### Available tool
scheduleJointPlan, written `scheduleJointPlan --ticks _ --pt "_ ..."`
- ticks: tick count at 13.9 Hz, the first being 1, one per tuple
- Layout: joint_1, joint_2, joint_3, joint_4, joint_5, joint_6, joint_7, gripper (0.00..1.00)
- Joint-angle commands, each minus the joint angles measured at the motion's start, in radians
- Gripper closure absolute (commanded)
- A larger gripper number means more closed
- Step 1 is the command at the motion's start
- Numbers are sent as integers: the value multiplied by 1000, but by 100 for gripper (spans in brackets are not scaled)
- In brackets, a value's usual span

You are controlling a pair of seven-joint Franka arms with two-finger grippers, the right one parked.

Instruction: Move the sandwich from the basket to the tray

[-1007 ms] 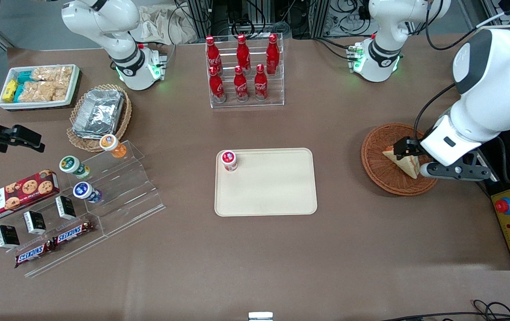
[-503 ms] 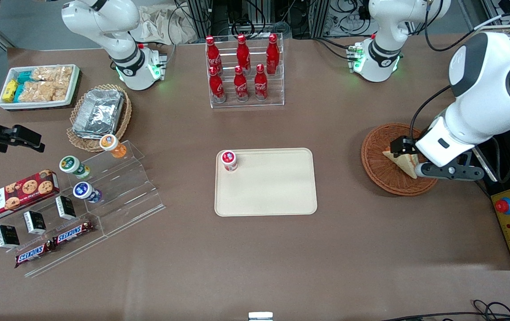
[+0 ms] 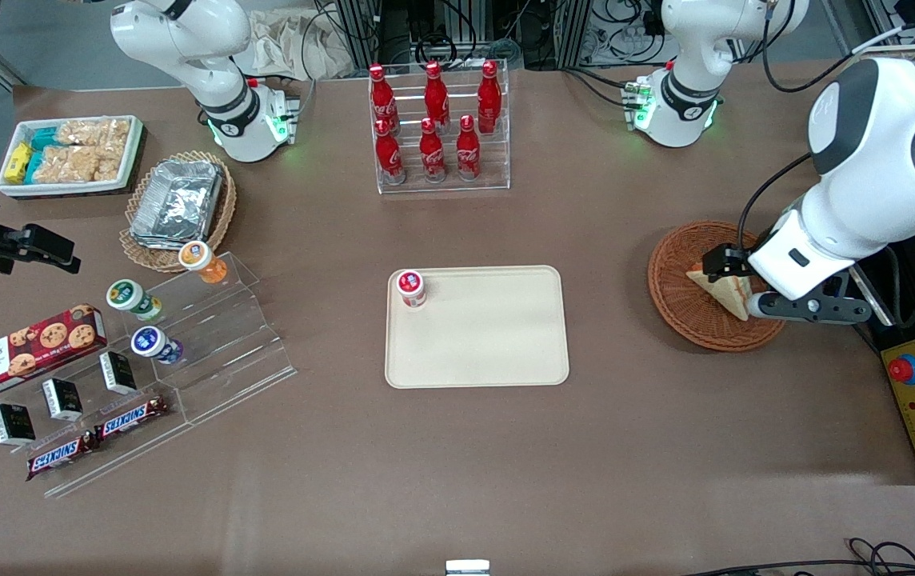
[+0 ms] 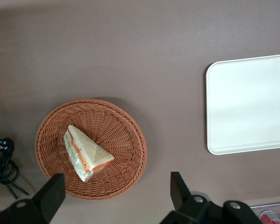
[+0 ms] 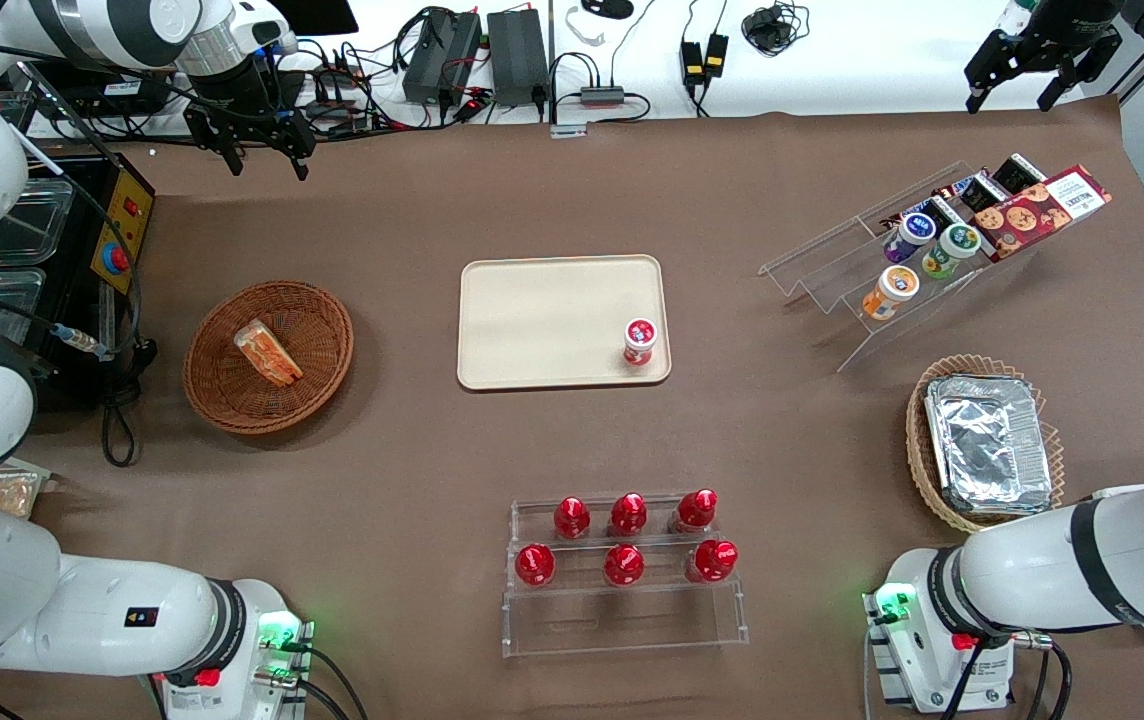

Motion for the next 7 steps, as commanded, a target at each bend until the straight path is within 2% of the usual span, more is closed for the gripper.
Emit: scheduleJointPlan --ticks 1,4,7 --pt "1 -6 0 11 2 -22 -9 0" --pt "1 -35 0 -24 2 -20 -9 0" --pt "6 -123 6 -116 2 -4 -9 0"
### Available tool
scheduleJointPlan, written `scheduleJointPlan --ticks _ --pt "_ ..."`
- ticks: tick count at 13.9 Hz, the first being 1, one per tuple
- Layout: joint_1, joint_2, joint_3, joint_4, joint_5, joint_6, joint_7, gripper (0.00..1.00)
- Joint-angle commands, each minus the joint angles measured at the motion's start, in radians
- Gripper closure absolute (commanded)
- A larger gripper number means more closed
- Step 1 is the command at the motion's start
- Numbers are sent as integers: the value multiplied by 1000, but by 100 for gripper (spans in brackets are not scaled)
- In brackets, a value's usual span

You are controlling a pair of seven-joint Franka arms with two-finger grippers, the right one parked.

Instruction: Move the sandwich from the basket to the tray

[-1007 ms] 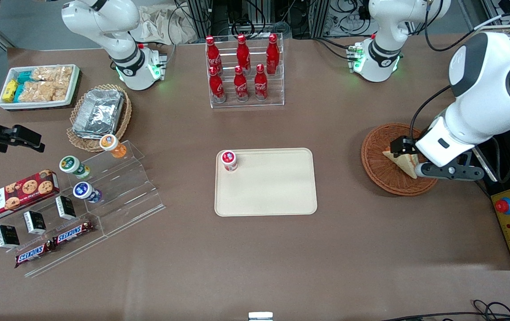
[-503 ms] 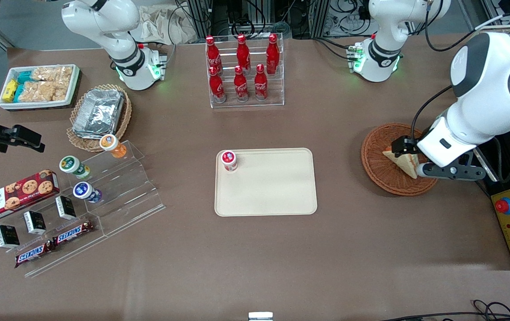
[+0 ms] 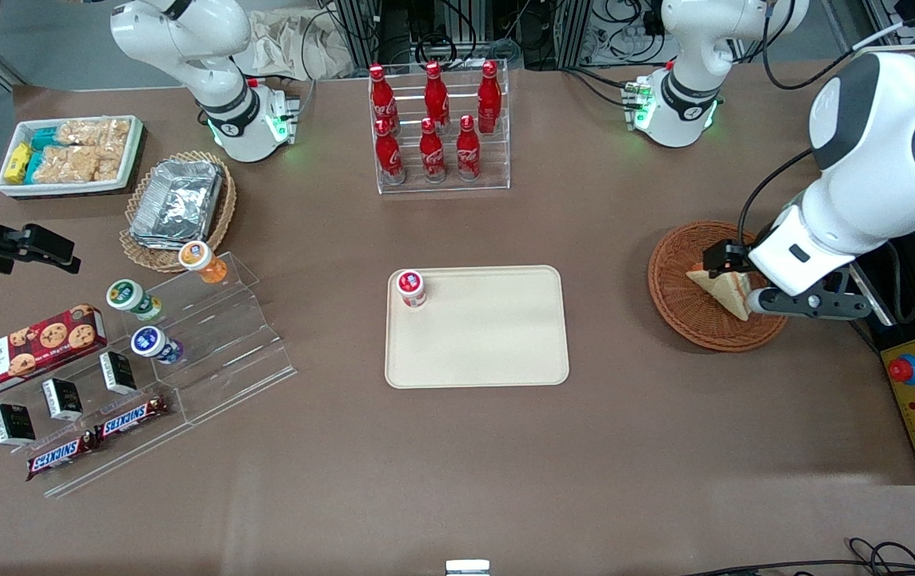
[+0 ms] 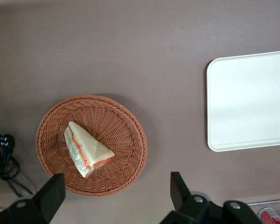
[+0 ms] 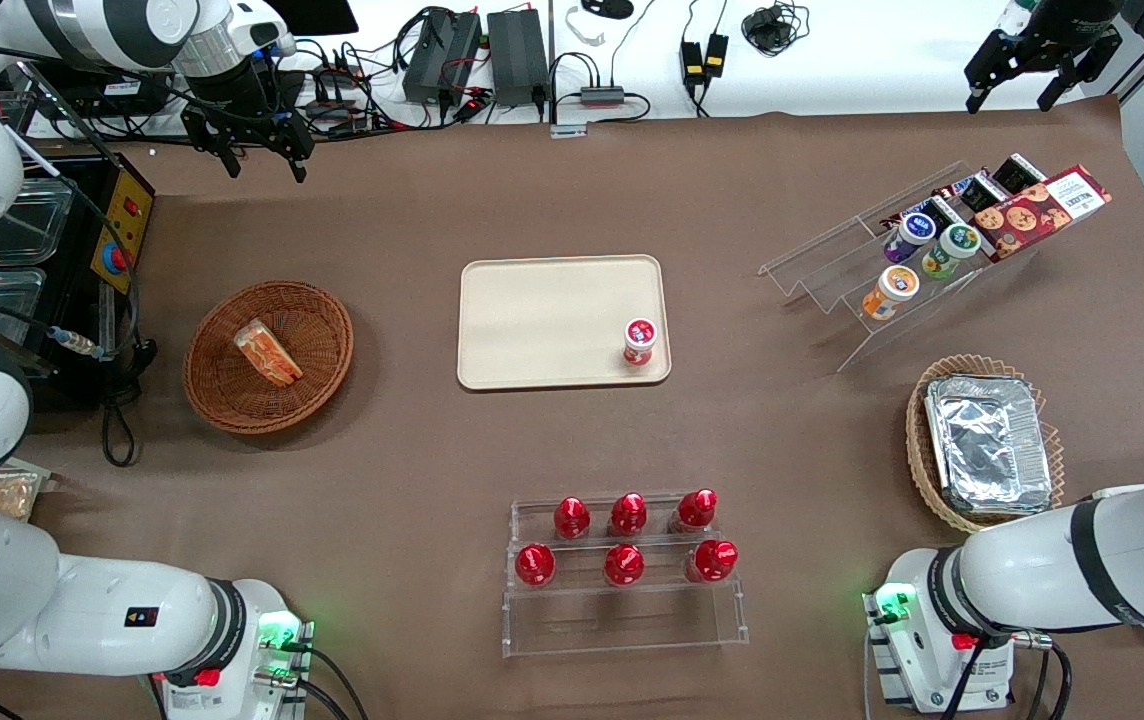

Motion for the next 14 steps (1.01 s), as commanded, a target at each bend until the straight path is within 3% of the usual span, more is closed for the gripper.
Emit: scheduleJointPlan --ticks 1,7,10,14 --pt "25 -129 5 -127 2 7 -5 0" --pt "114 -384 5 -500 -7 202 -31 0" --pt "154 -387 5 -563 -8 260 -166 0" --pt "169 -358 3 -655 -7 378 -492 0"
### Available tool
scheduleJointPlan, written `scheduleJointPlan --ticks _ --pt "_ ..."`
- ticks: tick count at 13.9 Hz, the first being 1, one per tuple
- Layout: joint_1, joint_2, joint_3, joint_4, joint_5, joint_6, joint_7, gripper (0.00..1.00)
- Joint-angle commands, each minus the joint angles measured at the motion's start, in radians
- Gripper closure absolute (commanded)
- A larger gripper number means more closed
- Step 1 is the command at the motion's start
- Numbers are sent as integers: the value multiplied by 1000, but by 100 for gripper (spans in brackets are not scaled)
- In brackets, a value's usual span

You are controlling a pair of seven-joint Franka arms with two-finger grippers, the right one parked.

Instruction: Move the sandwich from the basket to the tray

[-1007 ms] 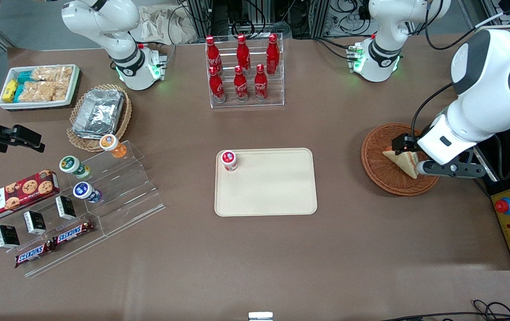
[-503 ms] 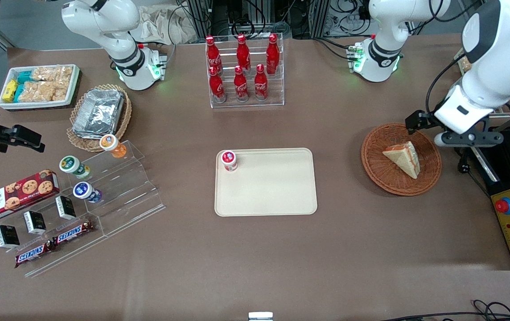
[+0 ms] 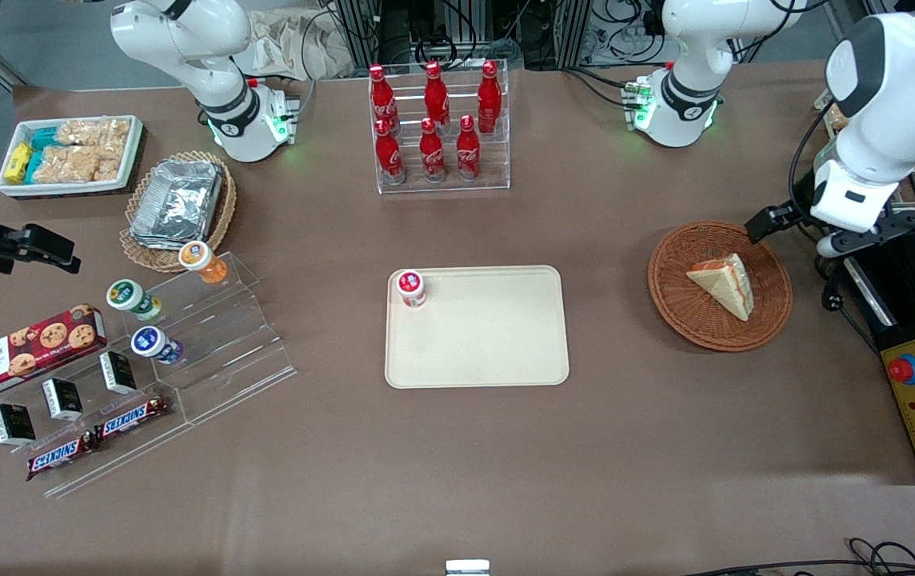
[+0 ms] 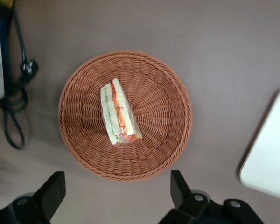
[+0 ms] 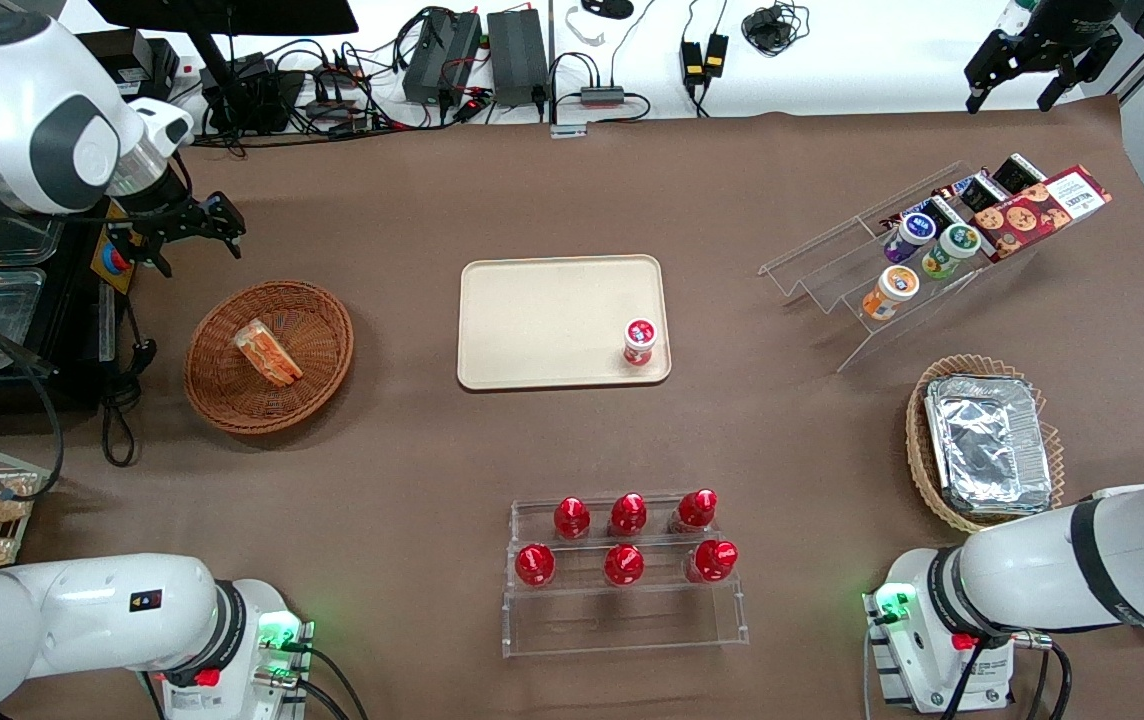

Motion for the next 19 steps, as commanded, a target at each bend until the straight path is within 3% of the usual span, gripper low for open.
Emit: scheduleJointPlan --ticks 1,5,10,19 --pt "7 14 -9 -70 -4 71 -198 0" --pt "7 105 -11 -106 -2 162 -396 0" --pt "11 195 -8 -218 -2 362 -424 0" --pt "83 370 -9 -214 -4 483 -424 0"
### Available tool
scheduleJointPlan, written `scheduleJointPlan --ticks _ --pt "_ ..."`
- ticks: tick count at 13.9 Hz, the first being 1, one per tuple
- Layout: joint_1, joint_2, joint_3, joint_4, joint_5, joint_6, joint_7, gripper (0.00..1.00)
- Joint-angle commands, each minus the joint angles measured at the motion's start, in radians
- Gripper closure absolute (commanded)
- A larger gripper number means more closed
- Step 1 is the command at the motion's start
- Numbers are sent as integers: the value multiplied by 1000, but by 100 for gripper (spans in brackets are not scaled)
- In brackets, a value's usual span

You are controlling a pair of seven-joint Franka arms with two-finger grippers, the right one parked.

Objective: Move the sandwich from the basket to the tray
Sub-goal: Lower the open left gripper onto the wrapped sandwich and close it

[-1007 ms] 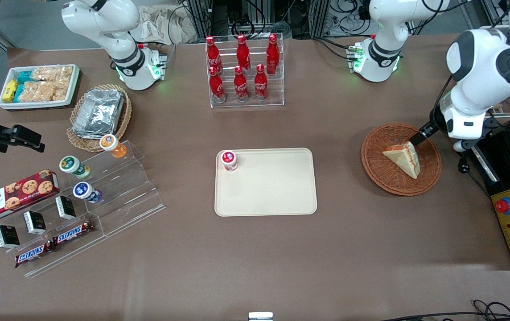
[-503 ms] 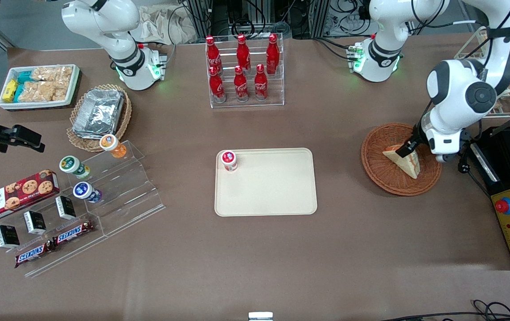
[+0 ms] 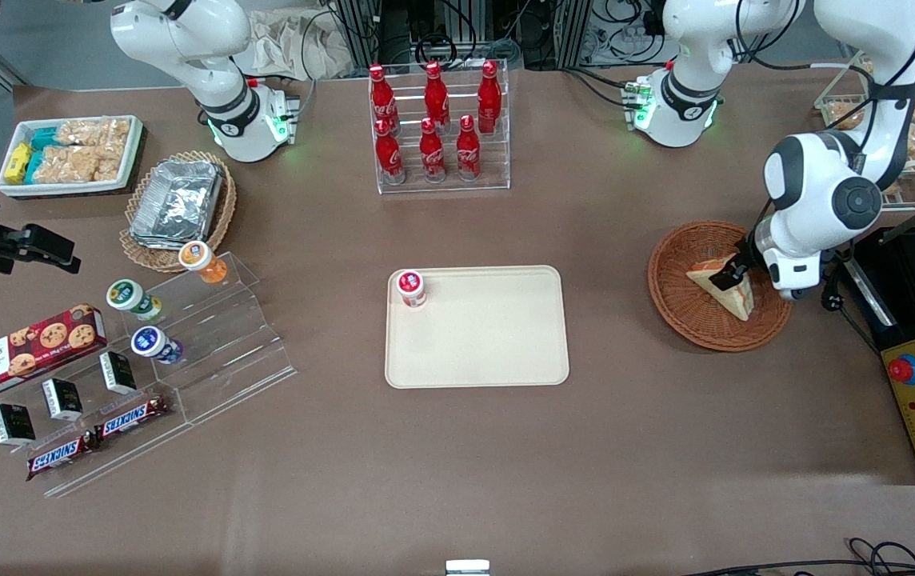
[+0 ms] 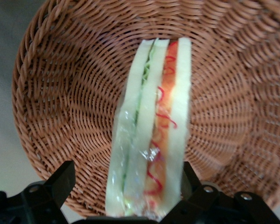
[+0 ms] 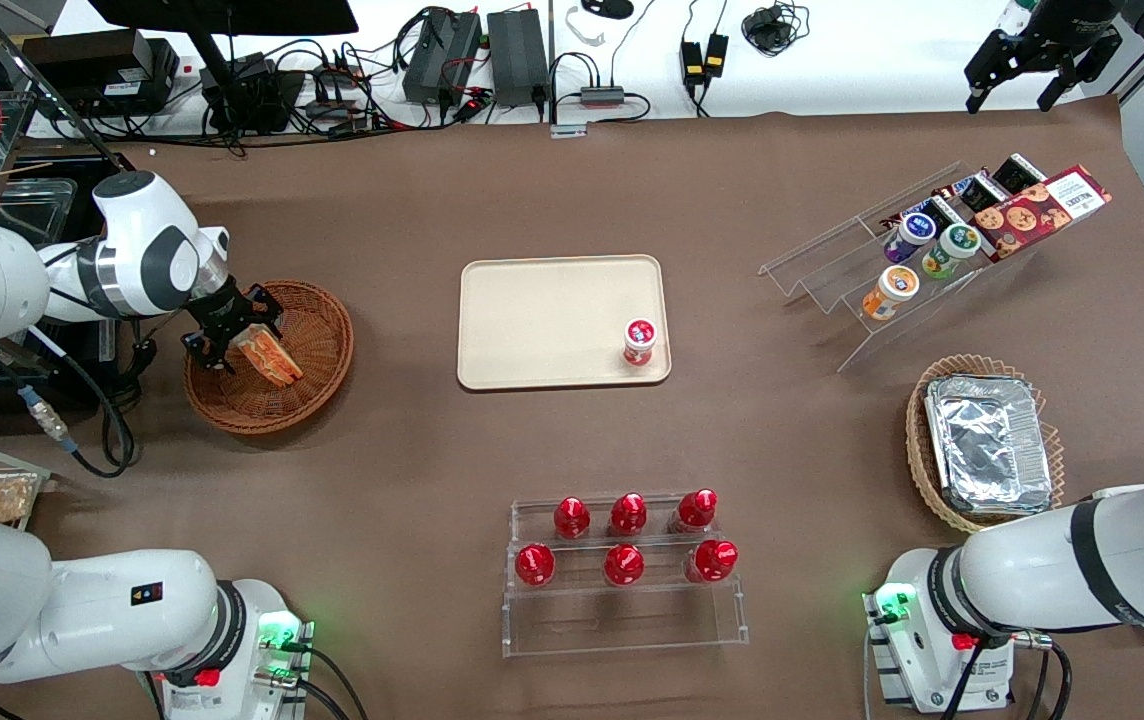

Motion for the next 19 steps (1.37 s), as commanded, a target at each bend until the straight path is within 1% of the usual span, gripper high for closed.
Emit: scheduleJointPlan --ticks 1,2,3,4,5,6,7,10,14,17,19 --pt "10 52 -12 -12 6 126 -58 0" --pt "10 69 -12 -12 6 150 -58 1" --pt "8 79 -12 -12 6 169 -58 7" --pt "8 81 -12 -11 6 172 -60 20" --pt "8 81 -12 -9 6 172 -60 42" --pt "8 80 -13 -8 6 172 -58 57" --pt "7 78 -13 -8 8 172 -58 68" --pt "3 40 -19 -7 9 152 -52 69" --pt "-1 -60 -22 20 26 19 -35 69" --pt "-1 -110 -53 89 26 -131 -14 69" --pt "0 -143 -67 161 26 -260 57 68"
